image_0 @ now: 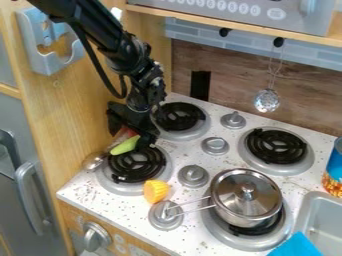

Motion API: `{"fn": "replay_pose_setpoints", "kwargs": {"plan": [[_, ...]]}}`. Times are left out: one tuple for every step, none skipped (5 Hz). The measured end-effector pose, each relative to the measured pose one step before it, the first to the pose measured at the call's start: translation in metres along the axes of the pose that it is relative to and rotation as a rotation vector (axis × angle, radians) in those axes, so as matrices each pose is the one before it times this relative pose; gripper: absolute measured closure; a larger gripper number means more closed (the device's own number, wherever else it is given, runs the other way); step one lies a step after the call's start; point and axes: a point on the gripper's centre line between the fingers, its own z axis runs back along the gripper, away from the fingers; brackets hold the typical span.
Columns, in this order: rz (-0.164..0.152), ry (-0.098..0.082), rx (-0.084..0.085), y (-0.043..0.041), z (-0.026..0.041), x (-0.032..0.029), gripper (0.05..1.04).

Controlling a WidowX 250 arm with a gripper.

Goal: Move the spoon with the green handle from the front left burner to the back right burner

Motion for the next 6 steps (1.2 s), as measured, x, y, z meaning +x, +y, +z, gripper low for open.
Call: {"fn": "replay_pose_setpoints", "kwargs": {"plan": [[-0.0195,0.0345,-0.0074,-0.00853,-0.01127,-0.00946,0.407],[-0.0153,-0.0094,-0.0158,-0.00301,-0.00059,-0.00544,0.631],[0.0060,0.0016,-0.0044,-0.00062,0.00031,-0.00047,0.651],[-0.0086,0.0028,-0.0059,-0.00033,0.00013,-0.00073,0.653],[-0.0239,0.0013,-0.0184,-0.00669,0.00672,-0.00262,0.680],[-0.0197,0.0018,-0.0018,-0.01344,0.01560,-0.00141,0.683]]}}
